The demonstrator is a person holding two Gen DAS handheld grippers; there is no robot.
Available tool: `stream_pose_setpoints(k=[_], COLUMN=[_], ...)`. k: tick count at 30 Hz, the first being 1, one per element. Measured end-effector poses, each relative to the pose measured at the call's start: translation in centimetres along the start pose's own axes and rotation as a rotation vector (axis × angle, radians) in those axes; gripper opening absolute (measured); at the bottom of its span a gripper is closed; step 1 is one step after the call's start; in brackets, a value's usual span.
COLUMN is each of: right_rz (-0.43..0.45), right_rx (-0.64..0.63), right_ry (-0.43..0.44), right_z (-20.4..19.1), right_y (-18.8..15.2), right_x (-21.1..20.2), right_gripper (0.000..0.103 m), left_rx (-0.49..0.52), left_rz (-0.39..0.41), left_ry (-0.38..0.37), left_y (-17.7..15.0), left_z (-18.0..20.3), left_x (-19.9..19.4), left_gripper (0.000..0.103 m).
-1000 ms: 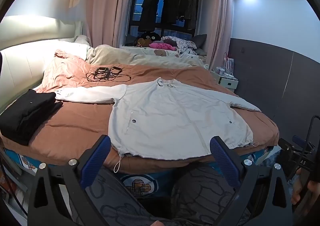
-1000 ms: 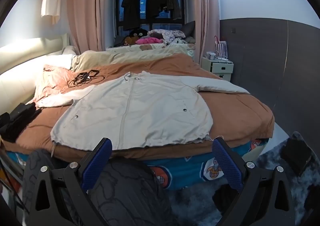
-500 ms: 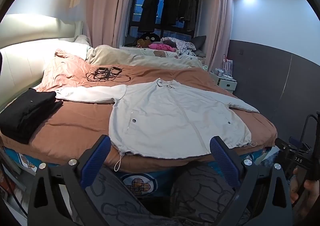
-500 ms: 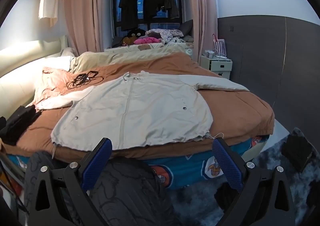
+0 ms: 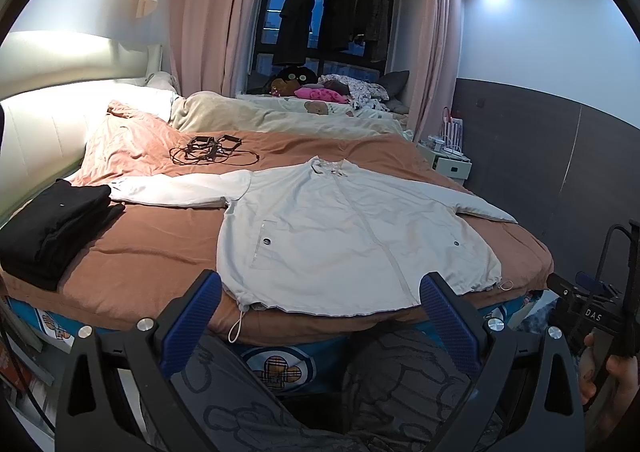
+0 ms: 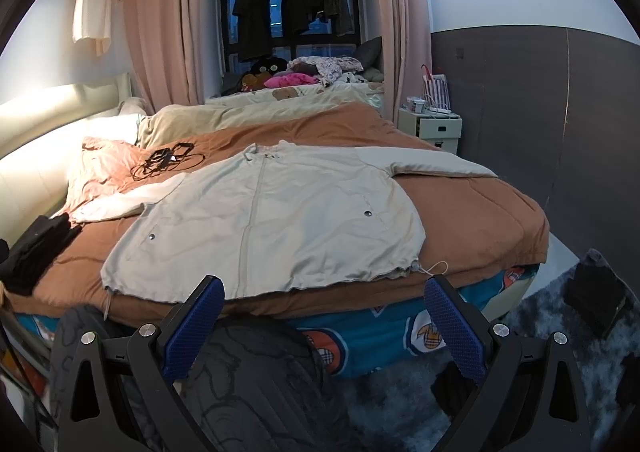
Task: Fold large clothes
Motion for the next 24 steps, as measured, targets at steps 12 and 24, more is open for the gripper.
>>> stream_pose_setpoints(k=[12,24], right_rz=[-0.001,-0.014], right_rx=[0.003,0.014], right_ry=[-0.003,-0.004], right_z=[0.27,0.19], right_y=[-0.08,-0.26], right_x=[0.02,0.42], right_gripper=[0.1,0.1], left_rx=[0.001,0.001], left_rz=[0.001,0.0], left_ry=[0.002,-0.01], left_y=[-0.11,-0.15], left_z=[0.09,0.28], left_x=[0.0,-0.31], left_gripper=[0.101,0.101])
Point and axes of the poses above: each gripper's, at about its wrist camera, not at the fingertips, and x roughly the way its jaws point, z to its right, y to its top, the point moved 7 cm from there along x, roughly the way its jaws point, and after that the axes turned 4 degrees about -y, right-handed, at the moved point
